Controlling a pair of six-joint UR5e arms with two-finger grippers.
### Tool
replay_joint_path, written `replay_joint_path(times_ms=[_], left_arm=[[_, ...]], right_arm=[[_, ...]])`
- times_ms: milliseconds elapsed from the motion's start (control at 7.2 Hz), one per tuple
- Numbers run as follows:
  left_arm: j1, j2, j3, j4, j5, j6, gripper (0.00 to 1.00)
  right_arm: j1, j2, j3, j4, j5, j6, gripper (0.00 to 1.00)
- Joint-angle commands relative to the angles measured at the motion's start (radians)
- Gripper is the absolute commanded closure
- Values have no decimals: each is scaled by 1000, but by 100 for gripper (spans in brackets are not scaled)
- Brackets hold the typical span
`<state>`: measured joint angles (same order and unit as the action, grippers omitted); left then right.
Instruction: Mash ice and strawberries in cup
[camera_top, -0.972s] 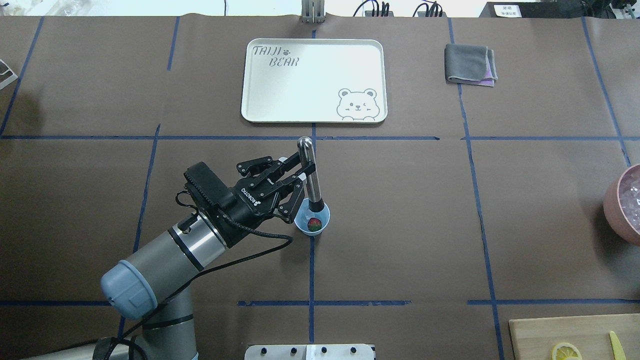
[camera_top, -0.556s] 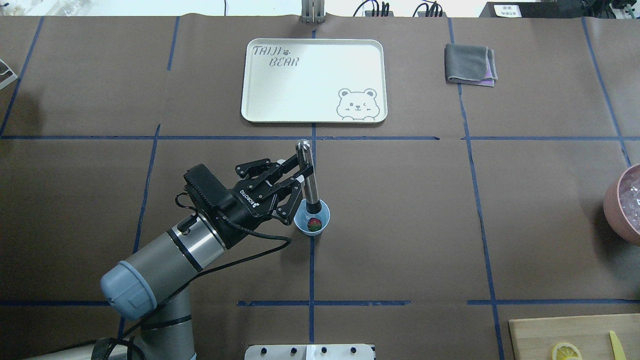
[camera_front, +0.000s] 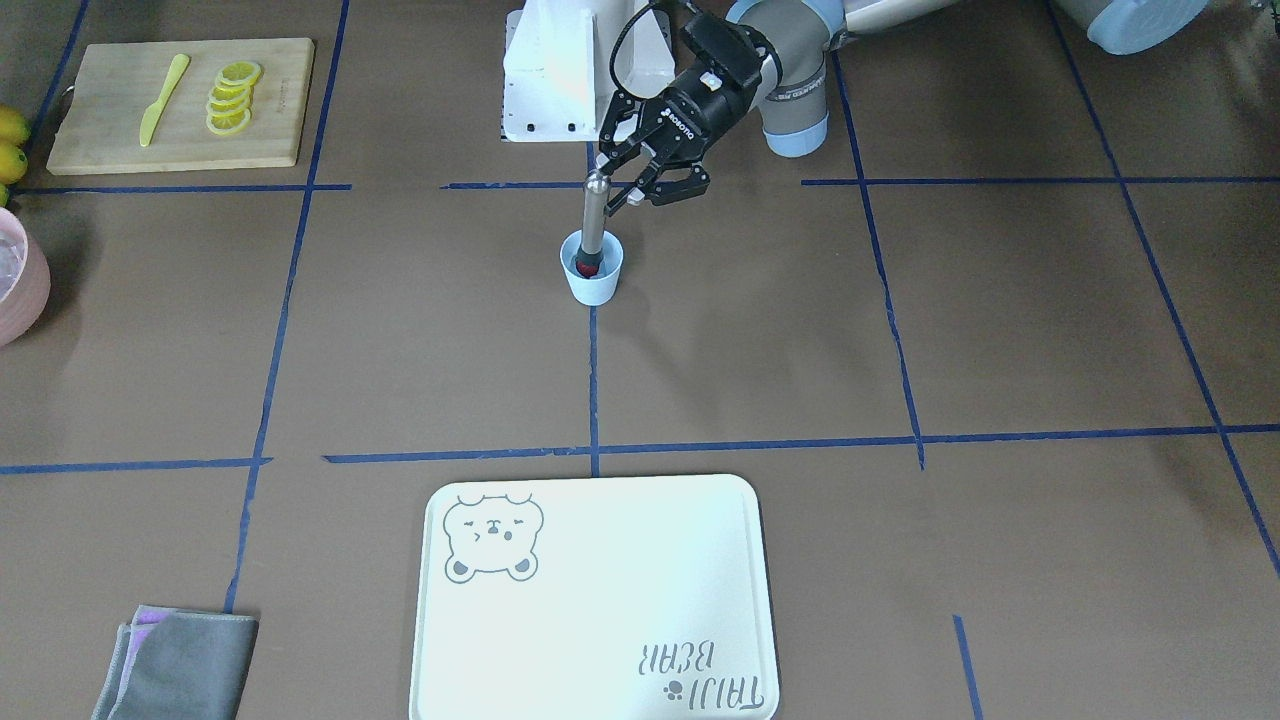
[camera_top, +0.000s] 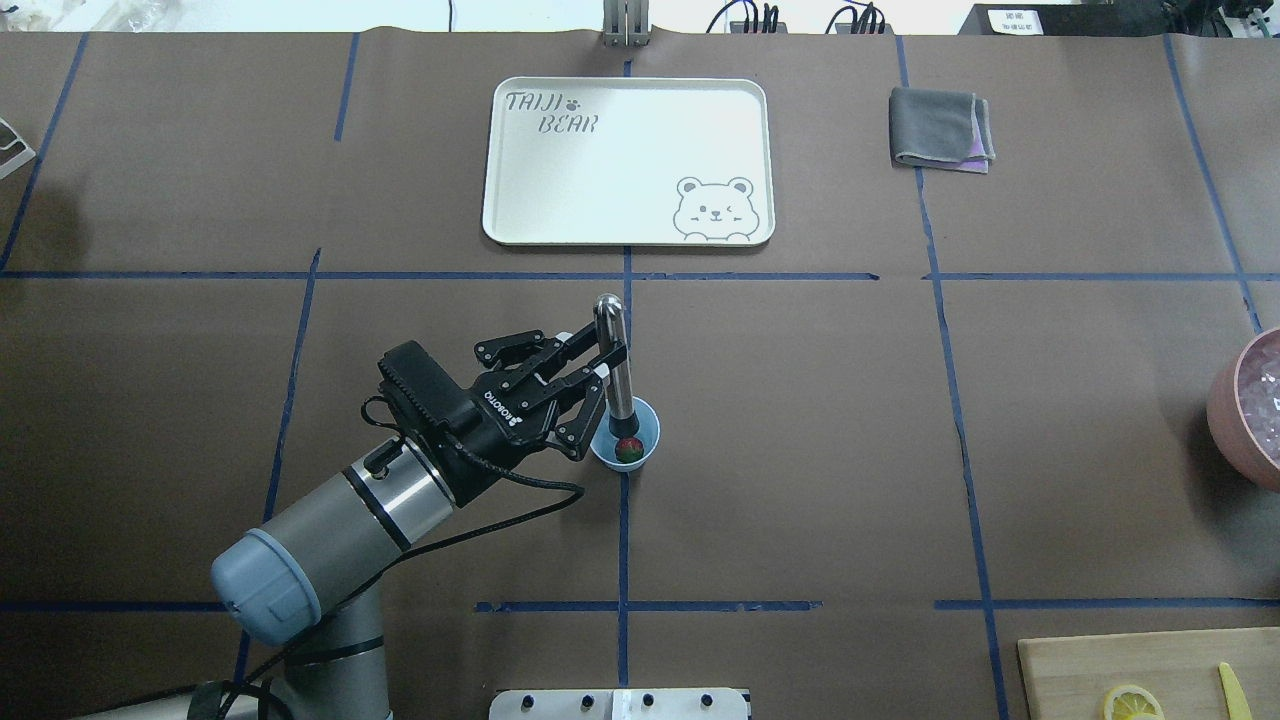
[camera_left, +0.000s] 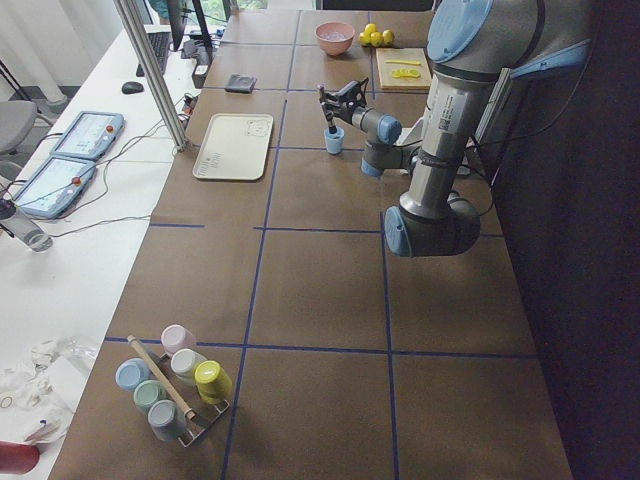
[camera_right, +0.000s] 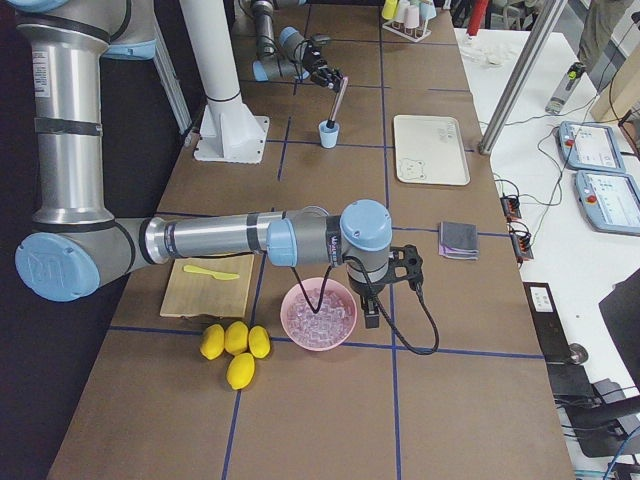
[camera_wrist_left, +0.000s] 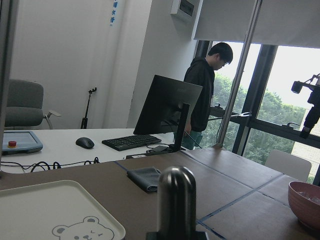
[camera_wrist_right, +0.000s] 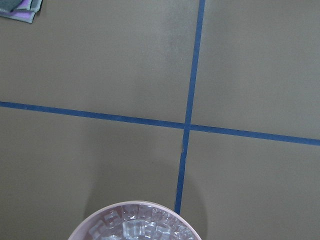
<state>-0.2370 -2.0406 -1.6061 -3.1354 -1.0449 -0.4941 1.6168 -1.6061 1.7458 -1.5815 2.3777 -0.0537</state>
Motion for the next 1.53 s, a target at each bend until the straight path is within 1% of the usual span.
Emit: replay_joint_path(times_ms=[0,556,833,1389], left_arm=[[1,0,8,2,0,0,100],[2,-7,37,2,0,-3,100],[2,-7,60,2,0,-50,100],[1,-7,45,2,-1,-52,100]], right_arm=[[0,0,0,0,0,0,1],[0,0,-6,0,0,0,1],[0,0,-5,0,0,0,1],[0,0,-5,0,0,0,1]])
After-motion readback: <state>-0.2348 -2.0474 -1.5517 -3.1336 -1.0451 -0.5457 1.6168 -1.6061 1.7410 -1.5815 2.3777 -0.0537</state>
